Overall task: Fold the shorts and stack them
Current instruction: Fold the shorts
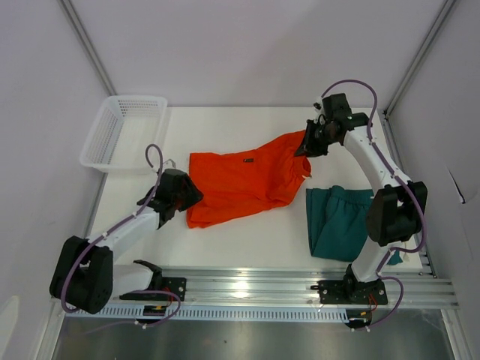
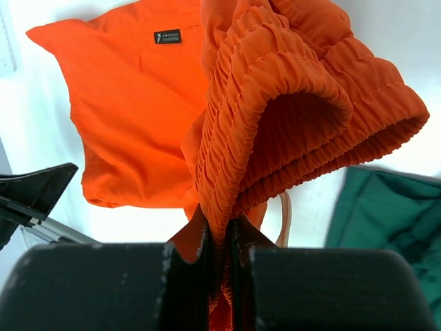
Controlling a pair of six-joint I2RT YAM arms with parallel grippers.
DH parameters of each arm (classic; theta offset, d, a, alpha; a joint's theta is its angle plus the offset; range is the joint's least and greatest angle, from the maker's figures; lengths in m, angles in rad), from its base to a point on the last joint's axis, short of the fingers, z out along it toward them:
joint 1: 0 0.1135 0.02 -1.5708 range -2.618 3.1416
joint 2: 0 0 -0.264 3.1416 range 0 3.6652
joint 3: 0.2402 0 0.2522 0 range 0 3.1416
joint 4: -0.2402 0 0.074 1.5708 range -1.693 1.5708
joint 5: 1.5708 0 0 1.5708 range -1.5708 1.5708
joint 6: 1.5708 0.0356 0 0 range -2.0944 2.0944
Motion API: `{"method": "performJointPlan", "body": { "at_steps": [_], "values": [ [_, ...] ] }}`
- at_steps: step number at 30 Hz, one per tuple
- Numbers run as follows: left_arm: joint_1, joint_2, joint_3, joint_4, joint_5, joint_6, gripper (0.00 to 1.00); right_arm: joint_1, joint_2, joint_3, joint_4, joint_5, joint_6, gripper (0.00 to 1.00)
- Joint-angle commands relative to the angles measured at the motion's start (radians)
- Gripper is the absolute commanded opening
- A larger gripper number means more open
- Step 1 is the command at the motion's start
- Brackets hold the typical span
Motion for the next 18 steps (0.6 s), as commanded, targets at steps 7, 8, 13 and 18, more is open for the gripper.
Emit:
{"method": "performJointPlan", "body": {
  "at_steps": [7,8,13,18],
  "values": [
    [0.097,0.094,-0.083,0.134,0.074,0.072,0.51,-0.049,-0.022,0.071,-0.065,0.012,-0.100,0.00],
    [0.097,0.108,-0.081,0.144,0.076,0.072,0.51,-0.046,-0.020,0.076,-0.075,0.013,-0.100,0.00],
    [0.097,0.171,-0.066,0.249,0.099,0.080,0.53,-0.026,-0.025,0.102,-0.101,0.022,-0.110,0.00],
    [0.097,0.171,-0.065,0.285,0.102,0.075,0.54,-0.015,-0.019,0.113,-0.124,0.047,-0.123,0.00]
  ]
}}
